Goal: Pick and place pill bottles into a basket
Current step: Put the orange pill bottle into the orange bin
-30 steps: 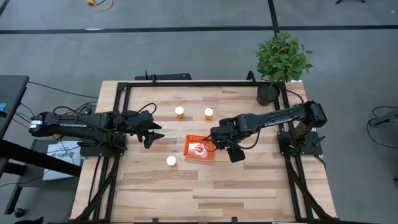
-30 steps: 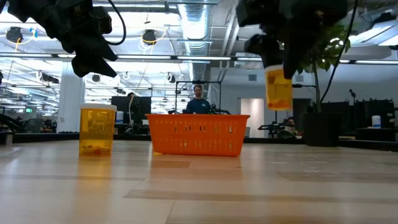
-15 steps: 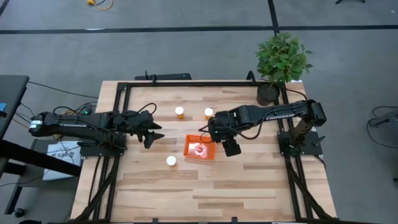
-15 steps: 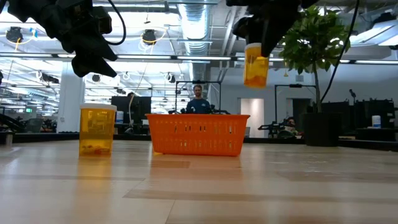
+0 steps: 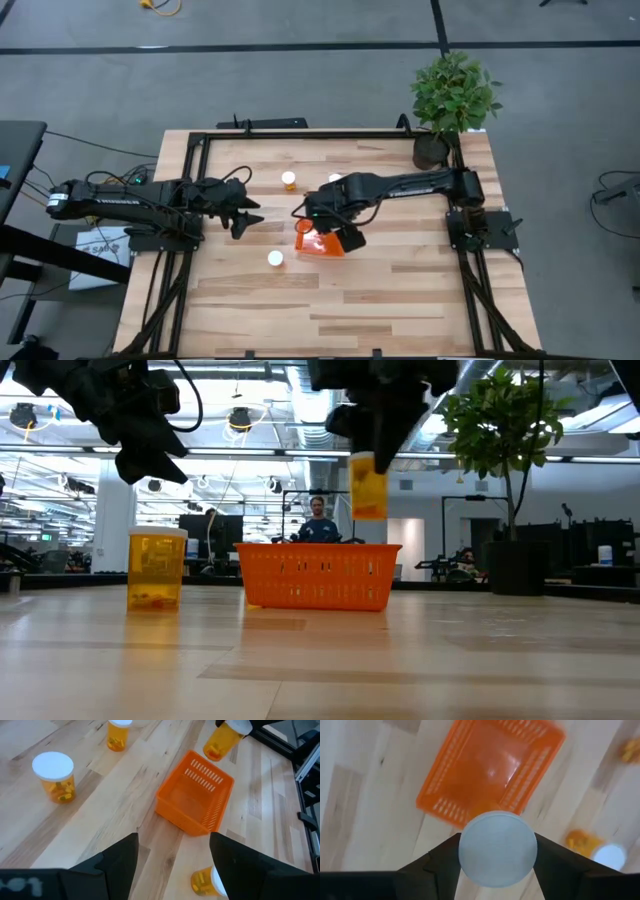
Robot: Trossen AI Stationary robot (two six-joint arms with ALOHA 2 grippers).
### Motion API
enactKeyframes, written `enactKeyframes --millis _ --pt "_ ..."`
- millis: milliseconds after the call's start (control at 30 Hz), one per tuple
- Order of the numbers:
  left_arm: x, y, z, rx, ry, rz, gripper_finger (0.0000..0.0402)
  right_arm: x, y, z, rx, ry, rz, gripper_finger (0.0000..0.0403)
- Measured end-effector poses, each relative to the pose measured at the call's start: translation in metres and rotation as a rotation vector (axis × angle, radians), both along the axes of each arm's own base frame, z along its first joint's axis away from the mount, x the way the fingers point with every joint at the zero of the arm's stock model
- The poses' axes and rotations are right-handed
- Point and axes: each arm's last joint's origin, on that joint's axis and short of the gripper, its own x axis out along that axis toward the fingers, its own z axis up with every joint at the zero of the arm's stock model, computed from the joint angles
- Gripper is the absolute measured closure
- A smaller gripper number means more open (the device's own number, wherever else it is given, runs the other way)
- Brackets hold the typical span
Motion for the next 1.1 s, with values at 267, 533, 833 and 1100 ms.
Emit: enactKeyframes --millis 267,533,833,1100 --pt "0.000 0.000 -0.001 -0.006 0.008 -0.007 0.0166 0.004 0.001 0.002 0.002 -0.042 0.053 0.0192" --pt "-0.001 0.000 -0.001 -0.007 0.009 -0.009 0.0166 0.005 0.004 -0.021 0.035 -0.030 0.090 0.0191" --pt "-0.001 -0.001 -0.001 -0.011 0.009 -0.014 0.0166 0.002 0.010 -0.042 0.034 -0.016 0.112 0.0190" --pt "-0.001 -0.001 -0.001 -0.017 0.009 -0.022 0.0166 0.007 0.019 -0.062 0.039 0.028 0.133 0.0190"
